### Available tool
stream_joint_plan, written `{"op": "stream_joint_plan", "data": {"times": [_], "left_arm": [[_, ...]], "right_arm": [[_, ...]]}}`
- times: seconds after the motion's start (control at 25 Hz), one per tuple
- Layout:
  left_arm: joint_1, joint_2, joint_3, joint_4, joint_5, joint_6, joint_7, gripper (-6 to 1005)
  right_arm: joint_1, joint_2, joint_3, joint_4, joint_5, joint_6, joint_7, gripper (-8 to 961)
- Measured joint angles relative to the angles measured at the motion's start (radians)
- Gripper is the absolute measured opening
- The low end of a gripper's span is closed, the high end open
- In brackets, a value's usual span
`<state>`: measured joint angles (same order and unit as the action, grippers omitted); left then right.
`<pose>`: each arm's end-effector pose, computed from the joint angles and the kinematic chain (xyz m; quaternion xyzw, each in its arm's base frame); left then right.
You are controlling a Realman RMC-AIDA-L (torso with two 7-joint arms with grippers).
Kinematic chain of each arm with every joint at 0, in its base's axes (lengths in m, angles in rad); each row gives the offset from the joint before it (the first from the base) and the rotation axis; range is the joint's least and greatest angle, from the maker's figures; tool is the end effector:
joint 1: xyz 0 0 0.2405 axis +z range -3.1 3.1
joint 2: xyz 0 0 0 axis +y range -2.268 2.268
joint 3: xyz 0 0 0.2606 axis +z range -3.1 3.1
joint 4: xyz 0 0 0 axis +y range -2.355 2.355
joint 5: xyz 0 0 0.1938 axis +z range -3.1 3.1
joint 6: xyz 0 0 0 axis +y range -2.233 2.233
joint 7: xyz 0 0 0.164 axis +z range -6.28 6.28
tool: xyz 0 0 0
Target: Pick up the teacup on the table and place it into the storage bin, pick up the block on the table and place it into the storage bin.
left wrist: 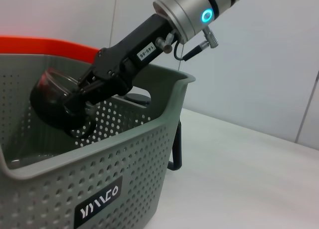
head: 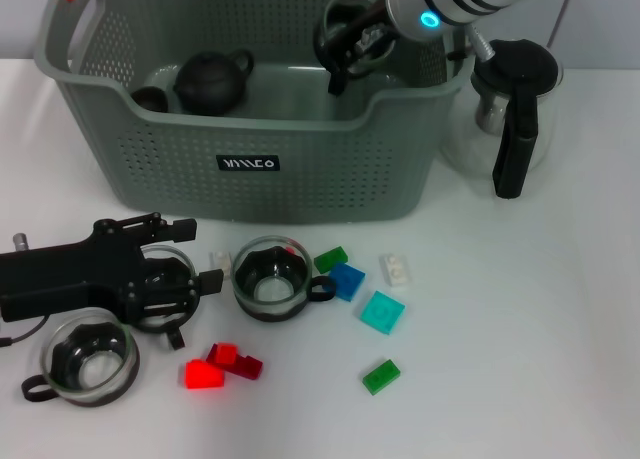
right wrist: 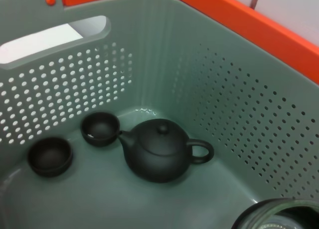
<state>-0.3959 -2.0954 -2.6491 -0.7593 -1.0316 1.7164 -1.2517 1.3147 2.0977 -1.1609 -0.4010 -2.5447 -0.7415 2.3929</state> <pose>-0.2874 0.2821 0.0057 -0.9344 -0.2012 -0.2416 0.1675 0.0648 0.4850 -0.0903 -0.9313 0.2186 -0.0369 0.2892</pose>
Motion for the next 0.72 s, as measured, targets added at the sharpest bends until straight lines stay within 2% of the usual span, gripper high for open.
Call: {"op": "stream_joint_plan", "data": {"times": [0.72], "left_arm": [[-0.004,-0.002,0.000,-0.002,-0.001,0.005,0.000,778]], "right_arm": [[-0.021,-0.004,0.001,-0.009,-0.001,-0.043,0.018,89]]}}
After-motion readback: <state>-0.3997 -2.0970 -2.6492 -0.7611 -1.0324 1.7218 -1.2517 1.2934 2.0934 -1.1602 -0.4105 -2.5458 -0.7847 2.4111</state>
